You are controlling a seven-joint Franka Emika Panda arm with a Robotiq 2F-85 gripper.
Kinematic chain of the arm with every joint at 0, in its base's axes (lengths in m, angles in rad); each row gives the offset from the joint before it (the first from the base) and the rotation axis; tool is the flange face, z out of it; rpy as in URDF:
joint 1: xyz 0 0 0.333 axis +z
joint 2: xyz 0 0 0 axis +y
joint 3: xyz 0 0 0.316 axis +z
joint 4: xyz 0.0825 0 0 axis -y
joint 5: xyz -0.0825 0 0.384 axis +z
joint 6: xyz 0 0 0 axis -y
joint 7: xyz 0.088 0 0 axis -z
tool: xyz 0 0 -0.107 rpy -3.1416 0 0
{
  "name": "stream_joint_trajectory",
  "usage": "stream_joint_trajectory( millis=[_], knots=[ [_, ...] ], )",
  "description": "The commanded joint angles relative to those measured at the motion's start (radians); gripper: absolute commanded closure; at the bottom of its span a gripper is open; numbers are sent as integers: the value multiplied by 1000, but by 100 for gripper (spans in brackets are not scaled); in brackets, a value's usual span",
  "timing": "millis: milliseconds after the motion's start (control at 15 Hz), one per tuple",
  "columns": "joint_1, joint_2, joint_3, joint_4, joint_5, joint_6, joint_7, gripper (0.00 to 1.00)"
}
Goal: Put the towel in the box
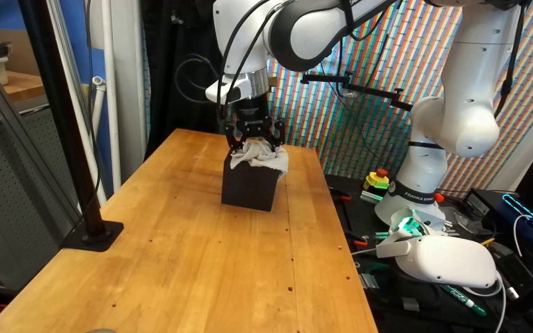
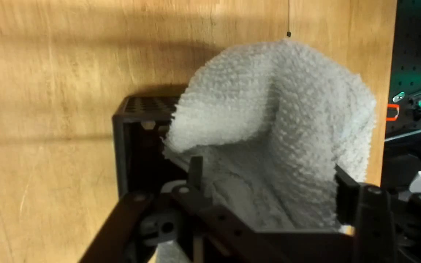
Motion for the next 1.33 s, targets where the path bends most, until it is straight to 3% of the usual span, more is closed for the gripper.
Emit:
stream_joint_trajectory(
  millis=[0,267,400,667,933,1133,1267],
  knots=[
    [24,-113,11,-56,-55,2,59,0],
    [40,-181,17,-87,-76,10,93,0],
    [44,-209,16,-105,-78,15,101,25],
    [50,-262,15,-136,-100,27,126,58],
    [51,-285,11,-157,-113,38,132,84],
    [52,-272,11,-183,-134,110,144,90],
    [52,-257,11,-203,-141,165,147,86]
  ],
)
